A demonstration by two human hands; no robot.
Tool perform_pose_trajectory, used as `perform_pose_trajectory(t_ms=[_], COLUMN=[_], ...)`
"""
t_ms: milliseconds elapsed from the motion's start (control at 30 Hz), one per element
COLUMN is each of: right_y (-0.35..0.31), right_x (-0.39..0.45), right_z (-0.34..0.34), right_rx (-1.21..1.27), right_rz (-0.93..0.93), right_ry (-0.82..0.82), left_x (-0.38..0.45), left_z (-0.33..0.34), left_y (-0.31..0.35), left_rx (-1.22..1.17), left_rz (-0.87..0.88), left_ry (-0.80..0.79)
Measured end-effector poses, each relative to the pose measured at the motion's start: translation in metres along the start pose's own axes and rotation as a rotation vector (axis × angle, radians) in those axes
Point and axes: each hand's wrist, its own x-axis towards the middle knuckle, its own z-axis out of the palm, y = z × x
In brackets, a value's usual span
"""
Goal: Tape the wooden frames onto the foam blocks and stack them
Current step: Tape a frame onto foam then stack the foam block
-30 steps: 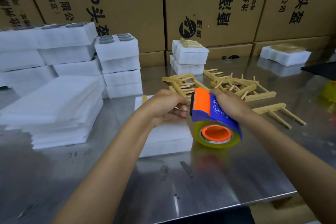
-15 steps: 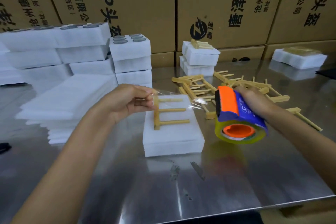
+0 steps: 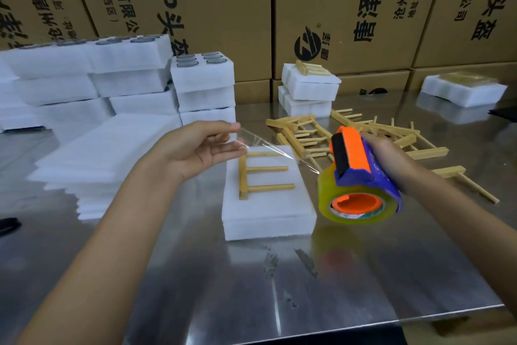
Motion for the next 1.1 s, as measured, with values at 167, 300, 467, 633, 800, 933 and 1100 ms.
perform_pose_trajectory(t_ms=[167,300,467,633,800,933,1100], right_y=[-0.001,0.001,0.010,0.018,0.005,0.000,0.018], right_x=[-0.010,-0.006,0.004,0.015,0.024,0.027,0.025], right_z=[0.011,0.016,0.010,-0.005,-0.018,-0.022,-0.044], right_rx=[-0.183,-0.311,-0.216,-0.115,-0.342,-0.381,-0.458], right_rz=[-0.069,-0.140,-0.022,0.133,0.037,0.006,0.094], right_ry=[0.050,0.242,0.409,0.381,0.291,0.203,0.162], left_x=[-0.001,-0.012,-0.024,-0.030,-0.035,-0.031,-0.029], left_z=[0.022,0.027,0.028,0.019,0.005,-0.021,-0.068], left_y=[0.020,0.024,0.017,0.007,-0.003,0.006,-0.005], left_rx=[-0.079,-0.093,-0.038,0.067,0.108,0.083,0.156], left_rz=[0.060,0.098,0.158,0.177,0.194,0.153,0.063], left_ry=[-0.014,-0.028,-0.060,-0.060,-0.049,0.058,0.177])
